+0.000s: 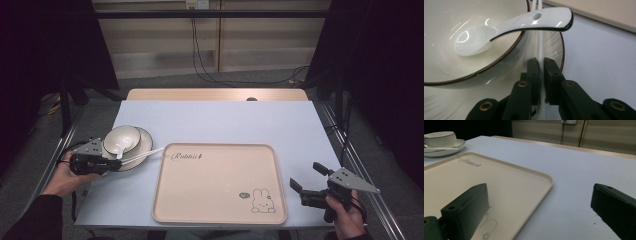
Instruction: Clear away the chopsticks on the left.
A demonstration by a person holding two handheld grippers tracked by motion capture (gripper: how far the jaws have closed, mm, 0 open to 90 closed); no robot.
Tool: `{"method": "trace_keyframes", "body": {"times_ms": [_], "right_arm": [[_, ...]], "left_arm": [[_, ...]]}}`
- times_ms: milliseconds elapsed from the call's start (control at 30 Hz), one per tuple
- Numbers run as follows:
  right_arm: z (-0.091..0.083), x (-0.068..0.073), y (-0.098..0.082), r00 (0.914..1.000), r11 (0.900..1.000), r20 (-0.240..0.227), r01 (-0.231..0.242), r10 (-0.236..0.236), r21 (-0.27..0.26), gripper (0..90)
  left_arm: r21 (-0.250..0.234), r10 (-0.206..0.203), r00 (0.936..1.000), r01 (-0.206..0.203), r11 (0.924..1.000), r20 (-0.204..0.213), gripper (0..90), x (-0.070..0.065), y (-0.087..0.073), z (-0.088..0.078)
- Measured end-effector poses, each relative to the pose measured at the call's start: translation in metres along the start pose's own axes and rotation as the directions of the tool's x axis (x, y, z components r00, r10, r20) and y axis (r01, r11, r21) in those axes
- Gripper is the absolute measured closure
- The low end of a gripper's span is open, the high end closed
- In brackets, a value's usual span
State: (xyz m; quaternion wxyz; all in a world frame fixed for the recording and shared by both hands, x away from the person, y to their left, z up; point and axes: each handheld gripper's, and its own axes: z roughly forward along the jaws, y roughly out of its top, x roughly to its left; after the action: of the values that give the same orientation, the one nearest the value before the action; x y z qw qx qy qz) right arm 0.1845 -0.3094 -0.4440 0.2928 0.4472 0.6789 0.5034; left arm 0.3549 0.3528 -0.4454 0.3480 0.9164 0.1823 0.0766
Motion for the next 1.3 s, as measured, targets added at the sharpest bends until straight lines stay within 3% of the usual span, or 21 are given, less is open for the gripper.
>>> {"method": "trace_keyframes", "body": {"times_ms": [533, 833, 1067, 1300], "right_arm": [[0.000, 0.000, 0.000, 1.0000, 1.000, -0.001, -0.003, 0.003, -0.002, 1.3], [0.002, 0.001, 0.001, 1.0000, 1.000, -0.004, 0.000, 0.000, -0.005, 1.3], [0.003, 0.001, 0.002, 0.9999, 1.000, -0.010, 0.001, -0.001, -0.006, 1.3], [0.003, 0.001, 0.002, 0.9999, 1.000, -0.012, 0.004, -0.004, -0.008, 1.3]], "left_arm": [[-0.040, -0.062, 0.9979, 0.063, 0.9972, 0.019, 84.7, -0.008, -0.001, -0.008], [-0.048, -0.100, 0.9950, 0.100, 0.9938, 0.011, 84.8, -0.024, 0.003, -0.021], [-0.084, -0.175, 0.9846, 0.175, 0.9810, 0.011, 84.8, -0.039, 0.007, -0.028], [-0.126, -0.247, 0.9688, 0.247, 0.9607, 0.018, 84.8, -0.056, 0.010, -0.029]]}}
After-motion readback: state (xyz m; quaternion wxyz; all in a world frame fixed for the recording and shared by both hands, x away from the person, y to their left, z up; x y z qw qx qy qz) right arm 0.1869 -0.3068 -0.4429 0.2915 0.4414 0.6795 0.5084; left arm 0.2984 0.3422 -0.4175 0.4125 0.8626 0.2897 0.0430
